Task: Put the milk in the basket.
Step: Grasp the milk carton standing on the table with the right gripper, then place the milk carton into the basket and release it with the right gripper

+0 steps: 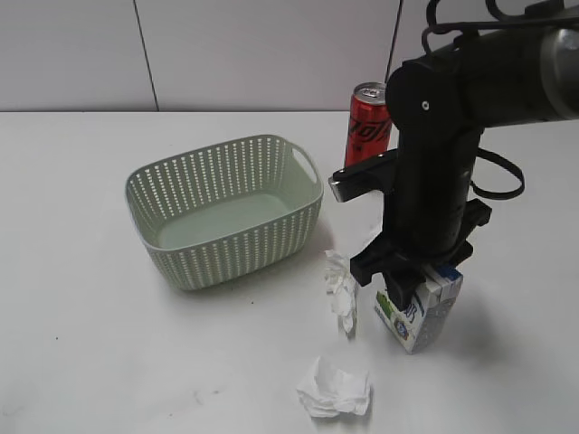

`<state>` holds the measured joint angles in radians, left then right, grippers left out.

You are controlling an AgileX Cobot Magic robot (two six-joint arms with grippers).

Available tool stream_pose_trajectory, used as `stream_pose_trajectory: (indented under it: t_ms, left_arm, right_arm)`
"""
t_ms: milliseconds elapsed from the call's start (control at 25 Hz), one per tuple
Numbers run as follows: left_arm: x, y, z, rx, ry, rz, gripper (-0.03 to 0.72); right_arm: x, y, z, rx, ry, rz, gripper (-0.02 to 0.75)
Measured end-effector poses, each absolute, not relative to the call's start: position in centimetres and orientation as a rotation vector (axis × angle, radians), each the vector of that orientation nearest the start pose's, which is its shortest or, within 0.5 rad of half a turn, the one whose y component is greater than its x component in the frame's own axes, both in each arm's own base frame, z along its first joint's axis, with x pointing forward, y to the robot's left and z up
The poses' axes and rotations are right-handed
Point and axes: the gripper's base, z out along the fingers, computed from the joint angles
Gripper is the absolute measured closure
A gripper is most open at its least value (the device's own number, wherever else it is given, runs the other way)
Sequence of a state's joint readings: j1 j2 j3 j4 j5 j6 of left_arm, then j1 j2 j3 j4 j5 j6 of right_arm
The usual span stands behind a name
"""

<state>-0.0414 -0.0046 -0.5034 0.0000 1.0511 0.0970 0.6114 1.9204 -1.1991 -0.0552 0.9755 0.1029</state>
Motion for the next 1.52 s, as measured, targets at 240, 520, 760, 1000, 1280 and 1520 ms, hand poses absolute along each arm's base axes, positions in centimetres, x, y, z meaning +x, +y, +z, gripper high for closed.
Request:
stream_pose_trajectory:
  t_ms: [240,520,760,1000,1280,1520]
  left_arm:
    - [-0.6,0.0,27.9,0.140,2.022,0.035,0.448]
    - [-0.6,0.0,27.9,0.140,2.022,0.035,0.448]
    - [-0.6,0.0,27.9,0.140,2.022,0.035,0.448]
    - [-0.6,0.0,27.9,0.140,2.023,0.035,0.448]
    - [-0.6,0.0,27.9,0.140,2.023,0.035,0.448]
    - [-0.6,0.0,27.9,0.140,2.023,0.035,0.448]
  right_arm:
    - [29.6,20.2,18.3,-0.930,3.063,-0.118,0.391]
    - [32.0,22.3,24.8,-0.898,2.881,0.043,0.391]
    - [33.2,23.8,31.4,-0.825,2.688,0.216,0.391]
    - [34.6,25.5,34.7,-0.798,2.566,0.339,0.393]
    - [36.4,30.9,29.6,-0.914,2.595,0.377,0.393]
    - [37.0,33.4,22.7,-1.008,2.703,0.320,0.393]
